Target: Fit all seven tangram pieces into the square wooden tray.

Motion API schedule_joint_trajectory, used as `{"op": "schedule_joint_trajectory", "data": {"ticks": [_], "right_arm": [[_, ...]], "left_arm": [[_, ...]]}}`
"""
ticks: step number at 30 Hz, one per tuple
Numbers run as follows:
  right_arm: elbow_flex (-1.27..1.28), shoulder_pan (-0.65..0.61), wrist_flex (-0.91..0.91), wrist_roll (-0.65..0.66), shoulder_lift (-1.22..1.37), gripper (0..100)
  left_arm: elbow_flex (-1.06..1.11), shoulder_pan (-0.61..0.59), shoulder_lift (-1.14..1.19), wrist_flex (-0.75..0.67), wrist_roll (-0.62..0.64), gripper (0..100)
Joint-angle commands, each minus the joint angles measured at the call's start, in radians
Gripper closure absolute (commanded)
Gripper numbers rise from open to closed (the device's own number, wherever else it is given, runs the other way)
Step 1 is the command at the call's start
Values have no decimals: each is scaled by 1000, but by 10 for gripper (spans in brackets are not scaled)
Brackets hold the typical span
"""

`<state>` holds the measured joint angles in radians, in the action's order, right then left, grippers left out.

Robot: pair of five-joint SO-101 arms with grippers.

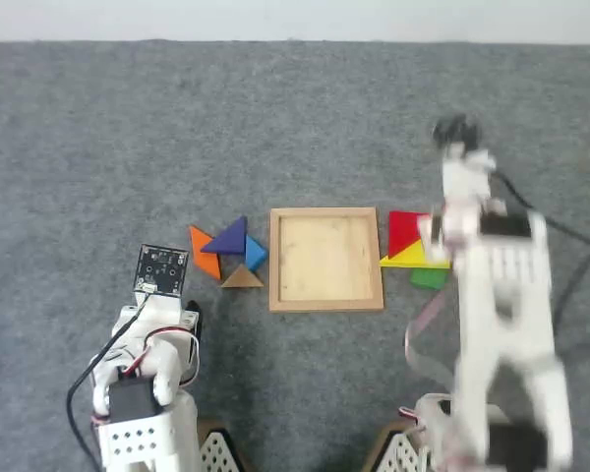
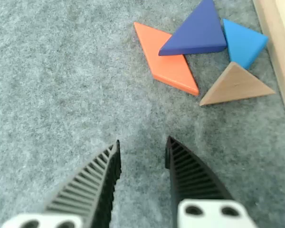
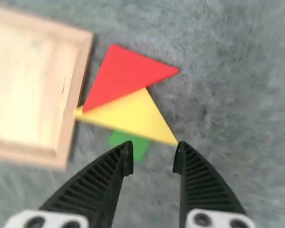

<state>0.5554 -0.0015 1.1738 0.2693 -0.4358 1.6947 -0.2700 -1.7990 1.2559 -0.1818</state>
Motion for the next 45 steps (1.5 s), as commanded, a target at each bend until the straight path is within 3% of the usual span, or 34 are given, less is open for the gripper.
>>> {"op": "schedule_joint_trajectory", "data": {"ticks": [1, 6, 11, 15, 18, 32, 38, 45], "right_arm": [[-394, -21, 25, -218, 441, 833], [-634, -87, 85, -373, 723, 828], [-749, -150, 99, -523, 857, 706], [-758, -205, 93, -548, 901, 627], [-756, -213, 108, -549, 938, 623], [-761, -111, 113, -545, 1015, 887], [-761, -84, 124, -542, 958, 897], [-758, 36, 176, -512, 880, 898]], "left_arm": [[-10, -2, -15, 8, 6, 852], [-10, -2, -15, 8, 6, 852], [-10, -2, -15, 8, 6, 852], [-10, -2, -15, 8, 6, 852], [-10, -2, -15, 8, 6, 852], [-10, -2, -15, 8, 6, 852], [-10, -2, -15, 8, 6, 852], [-10, -2, -15, 8, 6, 852]]}}
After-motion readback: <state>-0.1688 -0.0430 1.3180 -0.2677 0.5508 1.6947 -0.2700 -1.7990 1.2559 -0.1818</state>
